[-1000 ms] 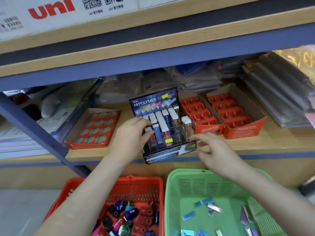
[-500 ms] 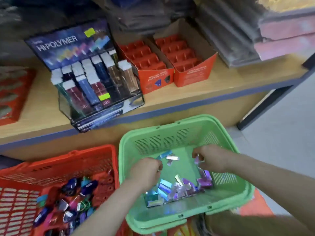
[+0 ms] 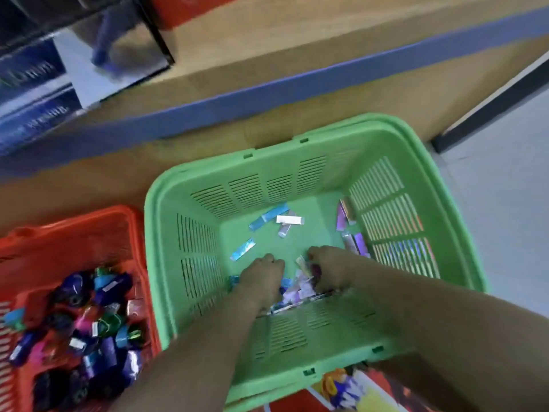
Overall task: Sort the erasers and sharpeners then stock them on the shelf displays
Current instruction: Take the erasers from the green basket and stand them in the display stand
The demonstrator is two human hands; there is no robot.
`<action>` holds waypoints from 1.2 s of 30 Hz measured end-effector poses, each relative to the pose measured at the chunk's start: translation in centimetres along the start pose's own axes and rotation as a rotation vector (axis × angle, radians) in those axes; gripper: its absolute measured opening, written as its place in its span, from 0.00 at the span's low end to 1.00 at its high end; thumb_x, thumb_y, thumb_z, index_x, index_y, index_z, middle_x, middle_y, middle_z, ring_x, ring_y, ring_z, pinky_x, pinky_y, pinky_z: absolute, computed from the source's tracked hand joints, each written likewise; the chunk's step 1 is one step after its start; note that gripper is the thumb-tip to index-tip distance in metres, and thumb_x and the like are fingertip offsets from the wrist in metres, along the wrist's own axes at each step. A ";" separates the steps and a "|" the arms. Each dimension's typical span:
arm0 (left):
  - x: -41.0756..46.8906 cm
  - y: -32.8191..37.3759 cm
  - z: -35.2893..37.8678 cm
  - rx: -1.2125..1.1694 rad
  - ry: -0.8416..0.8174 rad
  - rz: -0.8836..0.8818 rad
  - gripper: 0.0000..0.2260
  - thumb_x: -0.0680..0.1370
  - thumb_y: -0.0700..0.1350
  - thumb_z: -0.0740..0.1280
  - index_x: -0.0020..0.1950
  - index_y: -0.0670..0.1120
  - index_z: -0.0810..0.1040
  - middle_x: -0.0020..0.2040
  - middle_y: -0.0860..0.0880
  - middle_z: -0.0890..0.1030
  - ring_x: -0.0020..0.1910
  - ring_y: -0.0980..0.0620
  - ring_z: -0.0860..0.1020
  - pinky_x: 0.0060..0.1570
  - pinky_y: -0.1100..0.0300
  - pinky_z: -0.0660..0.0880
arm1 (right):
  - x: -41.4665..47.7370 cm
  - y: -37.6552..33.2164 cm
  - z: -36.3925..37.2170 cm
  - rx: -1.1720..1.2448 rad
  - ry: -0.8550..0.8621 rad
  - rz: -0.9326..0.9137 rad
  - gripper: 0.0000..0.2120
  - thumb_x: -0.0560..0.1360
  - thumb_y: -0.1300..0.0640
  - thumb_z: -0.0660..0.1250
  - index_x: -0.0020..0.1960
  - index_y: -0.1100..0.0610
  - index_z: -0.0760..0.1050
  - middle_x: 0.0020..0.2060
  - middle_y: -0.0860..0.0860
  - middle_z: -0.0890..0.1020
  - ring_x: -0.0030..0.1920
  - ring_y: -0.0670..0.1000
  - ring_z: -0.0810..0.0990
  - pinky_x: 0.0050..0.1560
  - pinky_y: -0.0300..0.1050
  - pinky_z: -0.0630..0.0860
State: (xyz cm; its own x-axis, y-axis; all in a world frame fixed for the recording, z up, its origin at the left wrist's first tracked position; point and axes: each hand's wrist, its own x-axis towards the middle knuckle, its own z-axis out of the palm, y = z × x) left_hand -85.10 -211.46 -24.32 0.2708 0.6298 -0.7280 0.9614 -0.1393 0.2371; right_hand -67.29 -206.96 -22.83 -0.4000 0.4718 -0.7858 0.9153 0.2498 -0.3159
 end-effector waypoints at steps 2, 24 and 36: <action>0.1 -0.1 0.1 0.026 -0.080 0.012 0.15 0.72 0.49 0.72 0.54 0.45 0.74 0.52 0.43 0.75 0.52 0.42 0.76 0.49 0.51 0.74 | 0.3 -0.1 0.3 0.005 -0.028 -0.029 0.22 0.68 0.54 0.75 0.57 0.59 0.72 0.52 0.58 0.80 0.52 0.58 0.79 0.47 0.45 0.72; -0.2 0.0 -0.3 -0.431 -0.251 -0.140 0.08 0.79 0.42 0.64 0.47 0.39 0.81 0.45 0.40 0.84 0.39 0.43 0.80 0.39 0.58 0.74 | 0.2 -0.2 1.4 0.025 -0.338 -0.051 0.09 0.78 0.52 0.65 0.53 0.57 0.72 0.50 0.57 0.78 0.47 0.54 0.74 0.48 0.44 0.70; -4.2 1.6 -7.0 -1.211 0.092 -0.291 0.09 0.81 0.41 0.60 0.44 0.43 0.77 0.31 0.48 0.76 0.27 0.52 0.66 0.26 0.63 0.60 | -3.0 0.3 -4.1 0.832 -0.033 0.151 0.07 0.81 0.63 0.62 0.58 0.64 0.73 0.32 0.56 0.78 0.27 0.51 0.75 0.29 0.44 0.74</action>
State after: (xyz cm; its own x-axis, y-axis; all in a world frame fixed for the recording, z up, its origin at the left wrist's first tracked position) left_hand -84.99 -208.97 -16.41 0.0044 0.5773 -0.8165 0.3099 0.7755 0.5500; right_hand -66.00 -204.84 -18.37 -0.2811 0.4223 -0.8617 0.7004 -0.5236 -0.4851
